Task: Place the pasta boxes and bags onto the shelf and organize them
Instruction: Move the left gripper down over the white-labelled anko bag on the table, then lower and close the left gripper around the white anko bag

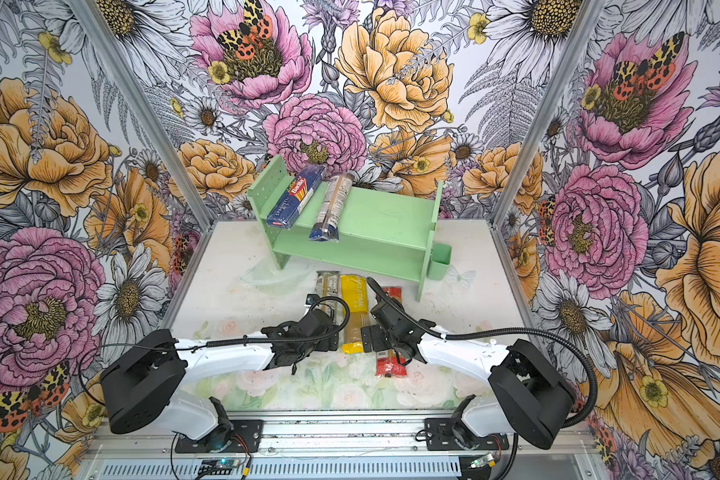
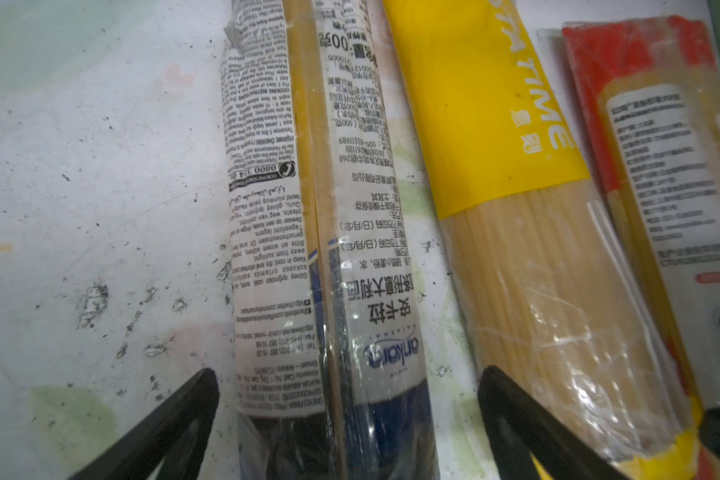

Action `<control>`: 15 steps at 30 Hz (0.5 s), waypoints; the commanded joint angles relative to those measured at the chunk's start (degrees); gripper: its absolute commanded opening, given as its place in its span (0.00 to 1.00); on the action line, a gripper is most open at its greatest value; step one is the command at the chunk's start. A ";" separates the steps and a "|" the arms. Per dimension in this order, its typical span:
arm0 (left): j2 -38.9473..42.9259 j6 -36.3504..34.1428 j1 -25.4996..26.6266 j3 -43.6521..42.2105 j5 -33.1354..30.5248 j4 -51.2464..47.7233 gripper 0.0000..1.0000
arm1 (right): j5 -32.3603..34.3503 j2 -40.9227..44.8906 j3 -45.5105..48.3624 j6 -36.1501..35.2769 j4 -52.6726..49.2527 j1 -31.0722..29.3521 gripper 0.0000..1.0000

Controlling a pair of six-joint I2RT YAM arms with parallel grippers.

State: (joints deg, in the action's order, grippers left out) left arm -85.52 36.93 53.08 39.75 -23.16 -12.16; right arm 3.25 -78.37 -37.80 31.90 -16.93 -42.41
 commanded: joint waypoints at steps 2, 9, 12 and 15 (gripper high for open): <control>-1.09 1.12 0.49 2.04 -1.91 -0.32 0.99 | 0.97 -1.09 -1.05 -0.53 0.14 -0.39 1.00; -3.77 1.39 0.79 3.36 -1.79 -0.58 0.99 | 1.05 -1.73 -1.22 -0.54 0.14 -0.40 1.00; -4.88 2.03 0.97 3.76 -1.98 -0.51 0.99 | 1.13 -1.98 -1.21 -0.66 0.14 -0.39 0.99; -5.62 2.50 1.14 4.04 -2.40 -0.49 0.99 | 1.23 -1.99 -1.13 -0.68 0.14 -0.39 0.99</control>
State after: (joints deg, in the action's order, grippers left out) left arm -90.39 37.69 53.69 42.44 -24.03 -12.40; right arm 3.42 -79.26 -38.13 31.86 -16.91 -42.41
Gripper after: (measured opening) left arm 0.987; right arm 0.995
